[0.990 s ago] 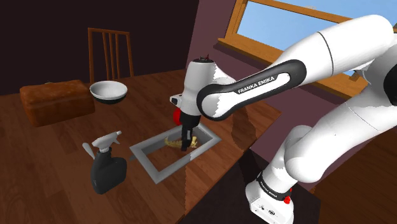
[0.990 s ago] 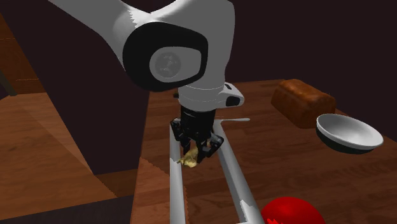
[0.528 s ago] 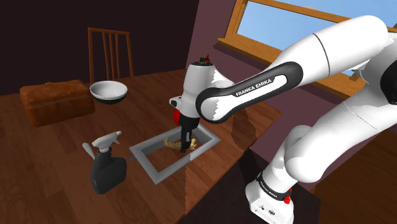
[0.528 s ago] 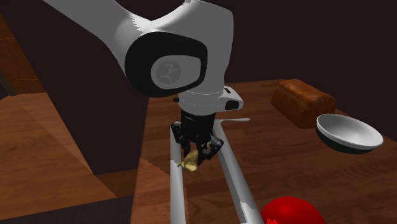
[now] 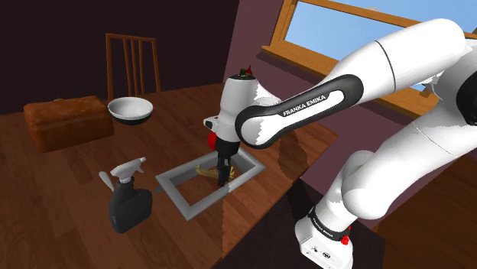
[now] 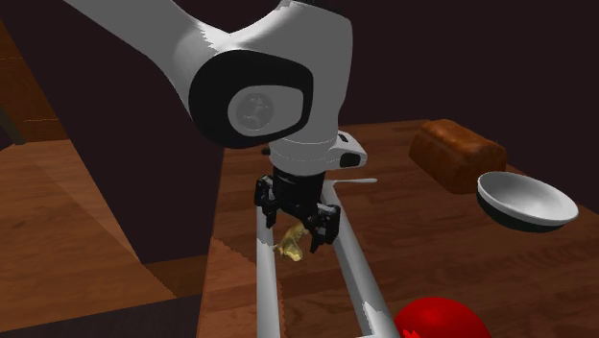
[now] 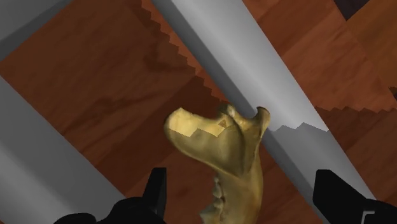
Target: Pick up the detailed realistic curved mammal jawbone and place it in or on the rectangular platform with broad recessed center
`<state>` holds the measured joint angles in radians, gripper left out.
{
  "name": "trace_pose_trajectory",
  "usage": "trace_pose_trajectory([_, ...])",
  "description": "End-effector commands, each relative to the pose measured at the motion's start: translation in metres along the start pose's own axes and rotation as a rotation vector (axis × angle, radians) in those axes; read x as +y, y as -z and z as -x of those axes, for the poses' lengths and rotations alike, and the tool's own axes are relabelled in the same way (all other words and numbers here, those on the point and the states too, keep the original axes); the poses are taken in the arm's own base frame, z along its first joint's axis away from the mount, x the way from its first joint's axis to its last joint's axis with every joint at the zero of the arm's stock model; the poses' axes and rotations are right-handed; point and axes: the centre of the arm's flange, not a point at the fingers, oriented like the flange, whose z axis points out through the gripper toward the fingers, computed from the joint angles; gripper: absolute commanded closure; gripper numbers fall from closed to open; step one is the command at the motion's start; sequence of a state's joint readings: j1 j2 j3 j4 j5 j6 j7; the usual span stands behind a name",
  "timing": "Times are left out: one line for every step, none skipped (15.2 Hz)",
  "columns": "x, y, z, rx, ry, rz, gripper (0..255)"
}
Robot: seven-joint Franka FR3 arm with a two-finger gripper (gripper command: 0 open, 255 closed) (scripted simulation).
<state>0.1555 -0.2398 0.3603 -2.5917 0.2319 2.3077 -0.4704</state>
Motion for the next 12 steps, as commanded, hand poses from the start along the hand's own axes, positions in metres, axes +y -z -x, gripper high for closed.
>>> trace_pose_trajectory([0.0, 0.013, 0.0, 0.0, 0.0, 0.0, 0])
trace_pose_trajectory([0.0, 0.026, 0.0, 0.0, 0.0, 0.0, 0])
trace_pose_trajectory([0.0, 0.04, 0.0, 0.0, 0.0, 0.0, 0])
trace_pose_trajectory([0.0, 0.05, 0.0, 0.0, 0.0, 0.0, 0])
trace_pose_trajectory([0.0, 0.05, 0.0, 0.0, 0.0, 0.0, 0])
trace_pose_trajectory([0.0, 0.05, 0.0, 0.0, 0.0, 0.0, 0])
trace_pose_trajectory([0.0, 0.05, 0.0, 0.0, 0.0, 0.0, 0])
trace_pose_trajectory([0.0, 0.05, 0.0, 0.0, 0.0, 0.0, 0])
trace_pose_trajectory([0.0, 0.05, 0.0, 0.0, 0.0, 0.0, 0])
trace_pose_trajectory([0.0, 0.05, 0.0, 0.0, 0.0, 0.0, 0])
trace_pose_trajectory([0.0, 0.05, 0.0, 0.0, 0.0, 0.0, 0])
trace_pose_trajectory([0.0, 0.05, 0.0, 0.0, 0.0, 0.0, 0])
